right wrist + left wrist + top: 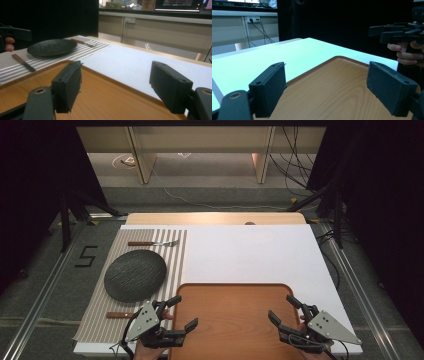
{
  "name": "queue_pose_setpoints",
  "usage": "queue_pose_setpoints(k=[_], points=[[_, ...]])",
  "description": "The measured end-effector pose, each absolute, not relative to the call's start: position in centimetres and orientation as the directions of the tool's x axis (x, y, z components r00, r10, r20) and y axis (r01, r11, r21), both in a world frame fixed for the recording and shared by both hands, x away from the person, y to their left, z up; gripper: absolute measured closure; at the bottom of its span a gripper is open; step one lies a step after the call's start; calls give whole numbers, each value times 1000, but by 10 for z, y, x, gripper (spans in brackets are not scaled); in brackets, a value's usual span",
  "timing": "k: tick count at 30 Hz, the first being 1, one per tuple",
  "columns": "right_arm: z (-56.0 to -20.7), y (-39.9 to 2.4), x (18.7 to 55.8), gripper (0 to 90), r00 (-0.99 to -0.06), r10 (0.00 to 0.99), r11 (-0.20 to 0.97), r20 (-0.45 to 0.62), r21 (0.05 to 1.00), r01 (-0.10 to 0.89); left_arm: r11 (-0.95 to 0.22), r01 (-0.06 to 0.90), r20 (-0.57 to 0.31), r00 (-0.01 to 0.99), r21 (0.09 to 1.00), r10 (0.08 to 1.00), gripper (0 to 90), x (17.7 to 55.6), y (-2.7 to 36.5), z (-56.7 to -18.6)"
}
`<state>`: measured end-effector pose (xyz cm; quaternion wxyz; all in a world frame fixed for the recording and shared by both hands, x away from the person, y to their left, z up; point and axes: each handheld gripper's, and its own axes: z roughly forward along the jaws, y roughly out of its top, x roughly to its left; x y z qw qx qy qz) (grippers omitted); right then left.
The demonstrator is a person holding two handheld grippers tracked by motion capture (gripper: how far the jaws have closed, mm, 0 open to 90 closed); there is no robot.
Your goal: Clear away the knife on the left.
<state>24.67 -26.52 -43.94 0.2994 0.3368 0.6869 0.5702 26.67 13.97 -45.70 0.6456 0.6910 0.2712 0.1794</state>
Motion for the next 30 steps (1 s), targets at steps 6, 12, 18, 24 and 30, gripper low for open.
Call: queue_pose_setpoints(k=[6,12,18,24,30], points=[[-439,-265,247,270,-594,804,124,-28,985,120,-19,142,-101,788,990,608,154,267,141,-456],[-439,-265,247,270,-598,801,127,-30,984,121,-42,147,-94,801,988,591,156,268,142,-452],[-439,-265,247,270,-598,800,135,-38,984,119,-48,149,-92,801,988,592,156,270,146,-447],[-439,-264,247,270,-601,799,140,-40,983,121,-63,160,-91,799,985,595,160,273,153,-441],[-439,-264,247,270,-602,797,141,-41,983,119,-86,164,-82,801,983,593,160,275,159,-435]])
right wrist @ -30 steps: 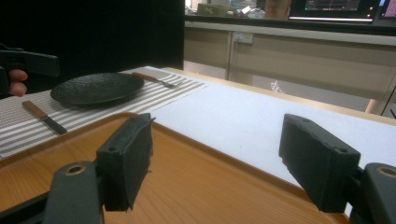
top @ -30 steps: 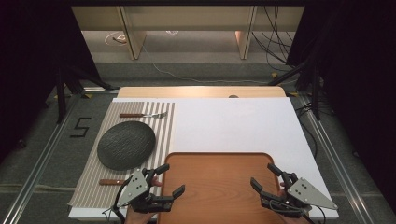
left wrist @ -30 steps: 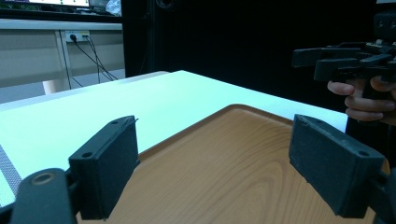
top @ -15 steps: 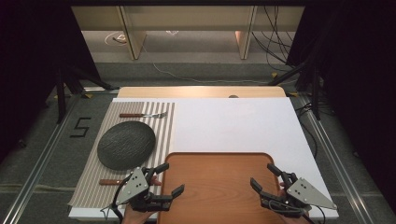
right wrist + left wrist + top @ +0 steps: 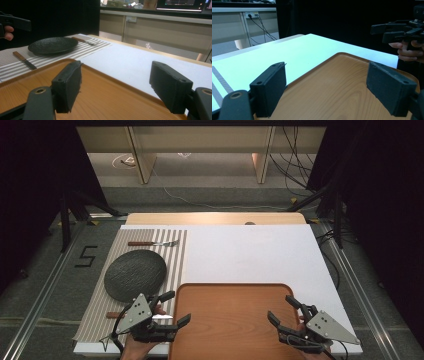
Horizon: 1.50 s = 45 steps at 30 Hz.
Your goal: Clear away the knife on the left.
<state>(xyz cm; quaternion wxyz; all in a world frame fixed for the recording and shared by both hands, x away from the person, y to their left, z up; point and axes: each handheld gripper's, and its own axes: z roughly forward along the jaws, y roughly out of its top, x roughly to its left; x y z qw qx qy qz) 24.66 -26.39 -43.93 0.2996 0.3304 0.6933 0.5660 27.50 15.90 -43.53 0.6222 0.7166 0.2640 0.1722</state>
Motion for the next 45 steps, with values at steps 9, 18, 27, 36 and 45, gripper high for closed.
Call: queue_pose_setpoints(k=[9,18,27,36,45], points=[[-439,-264,246,270,-605,795,143,-41,982,122,-119,179,-72,795,977,602,159,278,166,-428],[-440,-265,246,270,-607,794,146,-41,981,125,-241,235,-40,788,942,615,159,284,175,-418],[-440,-264,246,270,-609,792,148,-40,981,128,-319,261,-5,780,911,625,159,287,183,-413],[-440,-265,246,270,-612,790,152,-41,980,131,-398,287,38,770,871,637,166,291,187,-411],[-440,-264,246,270,-615,788,156,-43,979,131,-455,352,27,768,818,640,170,296,197,-411]])
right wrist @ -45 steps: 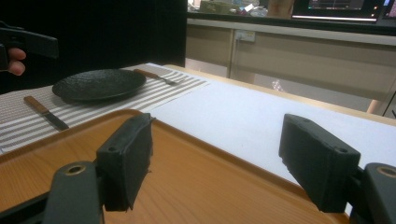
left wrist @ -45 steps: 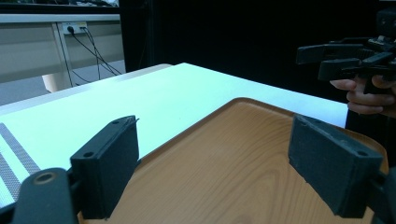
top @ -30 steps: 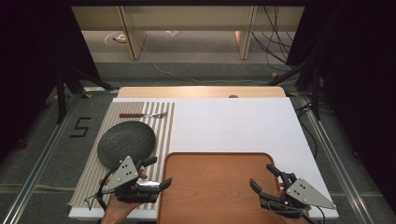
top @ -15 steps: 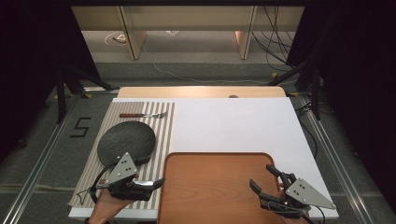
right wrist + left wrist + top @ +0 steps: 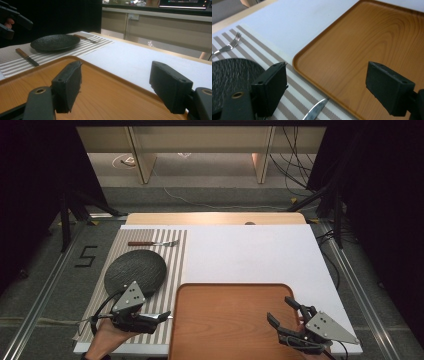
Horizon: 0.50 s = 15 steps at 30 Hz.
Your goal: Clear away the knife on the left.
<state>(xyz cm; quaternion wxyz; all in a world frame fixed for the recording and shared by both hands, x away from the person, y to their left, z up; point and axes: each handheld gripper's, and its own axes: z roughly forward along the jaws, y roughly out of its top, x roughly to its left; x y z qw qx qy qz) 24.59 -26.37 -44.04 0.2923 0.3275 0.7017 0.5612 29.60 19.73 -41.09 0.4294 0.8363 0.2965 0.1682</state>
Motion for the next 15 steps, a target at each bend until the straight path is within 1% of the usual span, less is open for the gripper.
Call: queue_pose_setpoints(k=[3,6,8,15], points=[[-440,-264,246,270,-614,788,156,-42,979,132,-456,379,11,760,805,650,170,299,205,-411],[-440,-264,246,270,-614,788,157,-44,979,131,-466,391,14,754,793,656,170,301,209,-411],[-441,-264,246,270,-614,788,156,-41,978,136,-470,417,-3,751,778,661,171,304,217,-412],[-440,-264,246,270,-616,787,160,-45,978,132,-489,455,-13,742,744,670,178,307,228,-415]])
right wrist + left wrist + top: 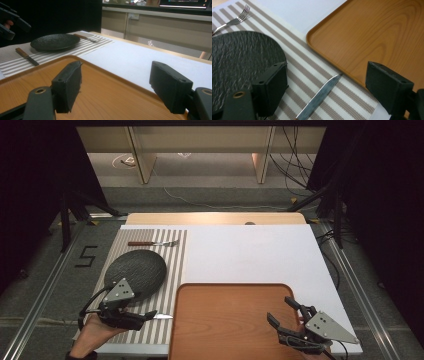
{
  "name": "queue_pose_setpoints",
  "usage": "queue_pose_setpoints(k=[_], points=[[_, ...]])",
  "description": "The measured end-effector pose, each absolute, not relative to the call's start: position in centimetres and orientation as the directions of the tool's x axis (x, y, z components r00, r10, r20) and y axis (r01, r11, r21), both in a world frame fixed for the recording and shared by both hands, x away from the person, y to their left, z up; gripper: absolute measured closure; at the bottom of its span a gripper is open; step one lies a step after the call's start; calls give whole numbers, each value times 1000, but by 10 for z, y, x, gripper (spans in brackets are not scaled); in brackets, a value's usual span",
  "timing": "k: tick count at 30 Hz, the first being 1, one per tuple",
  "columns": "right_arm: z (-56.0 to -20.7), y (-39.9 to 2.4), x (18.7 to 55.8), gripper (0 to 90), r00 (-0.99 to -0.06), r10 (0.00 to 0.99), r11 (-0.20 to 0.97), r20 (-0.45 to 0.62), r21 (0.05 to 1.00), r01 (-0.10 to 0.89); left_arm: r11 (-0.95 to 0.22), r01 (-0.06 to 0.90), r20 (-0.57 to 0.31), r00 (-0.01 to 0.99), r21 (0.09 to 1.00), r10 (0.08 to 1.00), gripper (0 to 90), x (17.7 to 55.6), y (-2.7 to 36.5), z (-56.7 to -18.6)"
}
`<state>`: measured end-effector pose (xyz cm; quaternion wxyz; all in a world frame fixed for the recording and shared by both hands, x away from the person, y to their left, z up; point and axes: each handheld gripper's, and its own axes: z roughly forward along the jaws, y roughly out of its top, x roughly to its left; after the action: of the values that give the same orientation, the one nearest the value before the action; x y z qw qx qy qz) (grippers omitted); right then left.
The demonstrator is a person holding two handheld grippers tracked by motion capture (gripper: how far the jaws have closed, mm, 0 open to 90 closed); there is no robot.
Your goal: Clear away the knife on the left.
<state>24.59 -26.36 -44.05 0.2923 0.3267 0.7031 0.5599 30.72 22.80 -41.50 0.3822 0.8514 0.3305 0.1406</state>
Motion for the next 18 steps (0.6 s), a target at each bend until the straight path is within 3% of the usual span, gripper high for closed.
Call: queue_pose_setpoints(k=[18], points=[[-440,-263,246,272,-619,784,162,-46,978,133,-571,524,2,736,632,677,214,315,246,-427]])
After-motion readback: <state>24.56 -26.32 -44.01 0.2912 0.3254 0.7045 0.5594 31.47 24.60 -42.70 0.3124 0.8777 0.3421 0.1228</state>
